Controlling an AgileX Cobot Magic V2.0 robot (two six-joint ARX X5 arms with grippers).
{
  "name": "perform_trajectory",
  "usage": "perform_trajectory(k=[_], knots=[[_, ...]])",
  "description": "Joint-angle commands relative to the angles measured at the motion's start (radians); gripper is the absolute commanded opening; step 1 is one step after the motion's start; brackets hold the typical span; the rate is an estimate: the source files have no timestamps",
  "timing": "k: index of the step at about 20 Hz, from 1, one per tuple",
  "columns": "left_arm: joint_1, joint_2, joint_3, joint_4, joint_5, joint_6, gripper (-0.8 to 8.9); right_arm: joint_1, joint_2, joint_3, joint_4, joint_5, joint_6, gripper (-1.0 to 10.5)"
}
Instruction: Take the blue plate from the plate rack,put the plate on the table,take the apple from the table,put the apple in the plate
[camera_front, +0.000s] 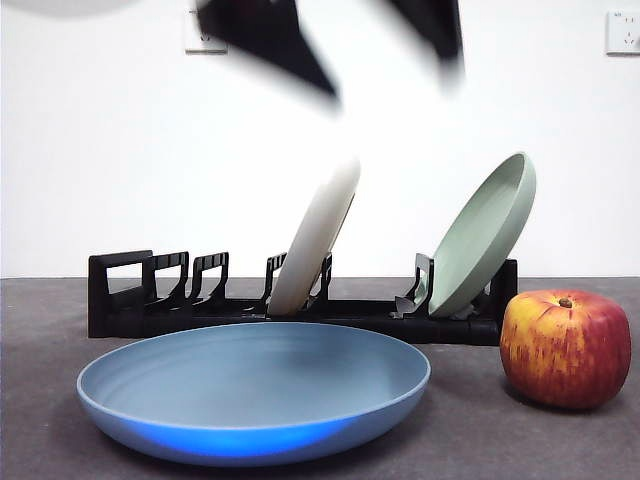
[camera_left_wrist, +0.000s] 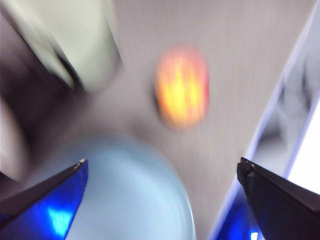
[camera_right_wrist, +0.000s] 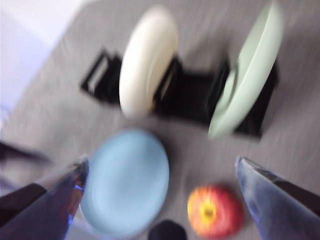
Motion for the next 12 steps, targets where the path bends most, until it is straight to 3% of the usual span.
perform_trajectory(k=[1,6,9,12], knots=[[-0.001,-0.123,0.031,-0.025,-0.069,0.007,5.02,0.062,0.051,0.0,-0.031,0.069,-0.037,5.0],[0.0,-0.315,0.093,-0.115,-0.23,0.028,5.02,0.217,0.143,0.0,-0.037,0.244,-0.037,5.0],[0.0,-0.474,0.129,-0.203,-0.341,0.027,5.01,0.364,0.267,0.0,-0.072,0.483,-0.037,5.0],[0.0,-0.594,0.145,-0.27,-0.447,0.026,4.99,0.402,0.391,0.0,-0.081,0.527,-0.037,5.0]])
